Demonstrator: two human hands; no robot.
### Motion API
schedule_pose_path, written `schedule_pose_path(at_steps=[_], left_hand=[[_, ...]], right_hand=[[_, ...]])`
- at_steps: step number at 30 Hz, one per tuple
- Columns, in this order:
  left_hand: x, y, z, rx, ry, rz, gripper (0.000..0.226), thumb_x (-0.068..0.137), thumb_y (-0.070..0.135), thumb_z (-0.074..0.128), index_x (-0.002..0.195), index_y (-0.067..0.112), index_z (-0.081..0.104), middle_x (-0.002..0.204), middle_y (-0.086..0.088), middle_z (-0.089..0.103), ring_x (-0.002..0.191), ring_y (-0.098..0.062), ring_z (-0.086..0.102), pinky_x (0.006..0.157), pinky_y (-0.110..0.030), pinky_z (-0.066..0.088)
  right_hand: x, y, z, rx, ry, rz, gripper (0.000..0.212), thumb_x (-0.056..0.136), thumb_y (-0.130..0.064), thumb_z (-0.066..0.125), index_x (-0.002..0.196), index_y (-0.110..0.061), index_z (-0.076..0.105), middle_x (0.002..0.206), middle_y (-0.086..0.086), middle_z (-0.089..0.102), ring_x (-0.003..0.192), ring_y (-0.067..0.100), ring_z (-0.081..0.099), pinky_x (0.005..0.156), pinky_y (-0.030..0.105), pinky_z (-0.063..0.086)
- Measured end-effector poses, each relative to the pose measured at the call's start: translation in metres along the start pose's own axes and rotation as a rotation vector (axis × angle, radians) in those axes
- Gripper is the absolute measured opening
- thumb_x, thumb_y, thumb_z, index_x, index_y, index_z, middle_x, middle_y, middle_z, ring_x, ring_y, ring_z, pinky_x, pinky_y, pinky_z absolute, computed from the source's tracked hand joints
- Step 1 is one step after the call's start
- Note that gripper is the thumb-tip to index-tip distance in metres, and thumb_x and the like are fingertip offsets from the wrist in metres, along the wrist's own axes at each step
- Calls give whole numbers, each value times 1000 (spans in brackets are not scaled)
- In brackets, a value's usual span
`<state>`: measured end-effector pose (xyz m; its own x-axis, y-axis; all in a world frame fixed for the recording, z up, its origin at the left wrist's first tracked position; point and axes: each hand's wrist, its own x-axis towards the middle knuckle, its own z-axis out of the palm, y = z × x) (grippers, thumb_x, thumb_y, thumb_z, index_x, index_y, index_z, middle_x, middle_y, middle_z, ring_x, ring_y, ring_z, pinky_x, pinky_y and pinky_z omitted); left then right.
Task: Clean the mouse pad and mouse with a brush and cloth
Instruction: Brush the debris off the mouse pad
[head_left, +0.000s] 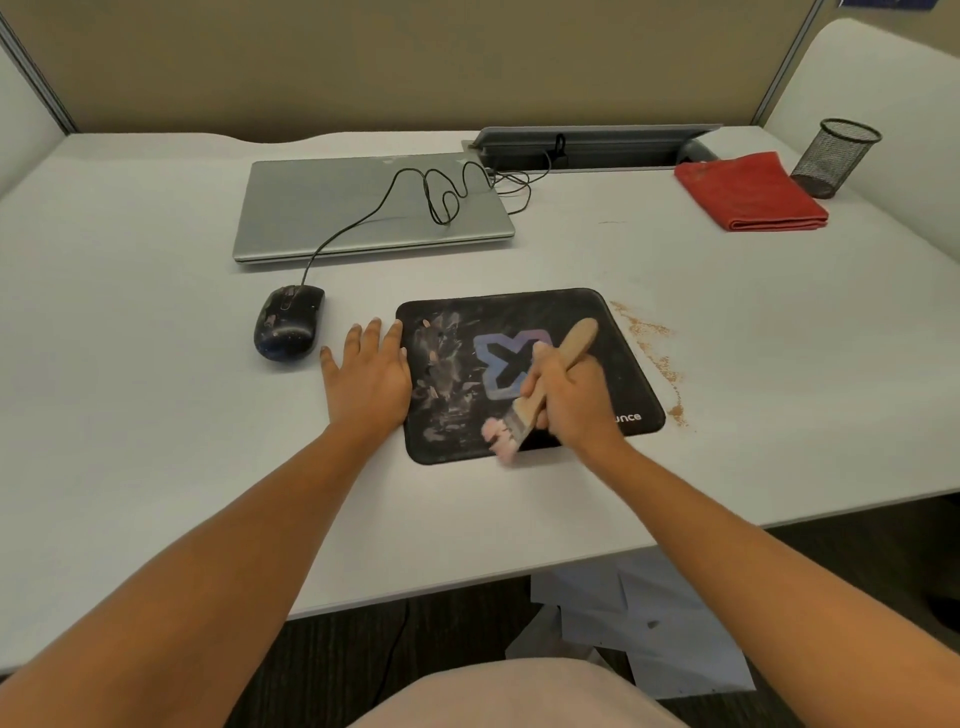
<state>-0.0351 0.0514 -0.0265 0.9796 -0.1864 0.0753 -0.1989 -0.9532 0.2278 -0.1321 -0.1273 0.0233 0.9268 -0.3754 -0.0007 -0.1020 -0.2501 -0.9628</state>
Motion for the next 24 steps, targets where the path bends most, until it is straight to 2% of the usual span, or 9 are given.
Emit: schedule_pose_path(at_steps=[5, 7, 9, 12, 15, 17, 21, 24], left_hand=[[0, 0, -2, -6, 2, 7, 47, 100, 32, 19, 146, 23, 20, 155, -4, 19, 144, -24, 10, 114, -52, 6], [0, 0, -2, -9, 1, 8, 47, 100, 32, 19, 146, 23, 21, 155, -4, 19, 144, -24, 11, 114, -53, 6], [-1, 0, -1, -7, 0, 6, 47, 100, 33, 19, 146, 23, 21, 155, -4, 19, 144, -24, 11, 114, -53, 6], [0, 0, -1, -3, -6, 5, 47, 100, 33, 18, 146, 23, 20, 155, -4, 18, 144, -23, 10, 114, -52, 6], [-1, -1, -1, -1, -11, 2, 47, 100, 34, 18, 146, 24, 18, 155, -3, 17, 144, -23, 9, 114, -52, 5], [0, -1, -2, 0, -16, 0, 48, 100, 35, 17, 146, 24, 18, 156, -3, 16, 144, -23, 8, 115, -52, 4], [-1, 0, -3, 7, -24, 3, 48, 100, 35, 18, 147, 24, 17, 156, -3, 15, 144, -23, 8, 115, -52, 4], [-1, 1, -3, 3, -20, -1, 47, 100, 34, 18, 146, 24, 18, 156, -3, 16, 144, -23, 8, 115, -52, 5]], right_hand=[[-18, -2, 37, 125, -147, -45, 47, 98, -23, 38, 56, -13, 55, 54, 3, 55, 35, 4, 49, 38, 10, 39], [-14, -3, 34, 140, -136, -16, 47, 98, -27, 39, 57, -13, 56, 48, -1, 55, 34, 5, 49, 37, 11, 39], [-1, -5, 19, 157, -28, 45, 46, 98, -30, 39, 60, -12, 58, 41, -6, 54, 33, 4, 48, 36, 10, 38], [30, -5, -14, 118, 248, 115, 45, 98, -35, 37, 66, -13, 59, 50, -3, 56, 35, 2, 50, 38, 9, 39], [56, 1, -43, -47, 492, 50, 47, 99, -34, 33, 66, -12, 58, 64, 0, 59, 56, 11, 59, 53, 15, 46], [62, 8, -52, -185, 572, 25, 47, 100, -33, 31, 72, -9, 60, 73, 4, 62, 67, 17, 60, 62, 20, 48], [58, 10, -32, -184, 434, 16, 46, 99, -34, 33, 59, -21, 51, 61, -7, 56, 56, 8, 56, 50, 11, 42], [50, 2, -9, -100, 258, 22, 43, 98, -33, 36, 60, -21, 52, 56, -5, 53, 47, 3, 54, 42, 5, 40]])
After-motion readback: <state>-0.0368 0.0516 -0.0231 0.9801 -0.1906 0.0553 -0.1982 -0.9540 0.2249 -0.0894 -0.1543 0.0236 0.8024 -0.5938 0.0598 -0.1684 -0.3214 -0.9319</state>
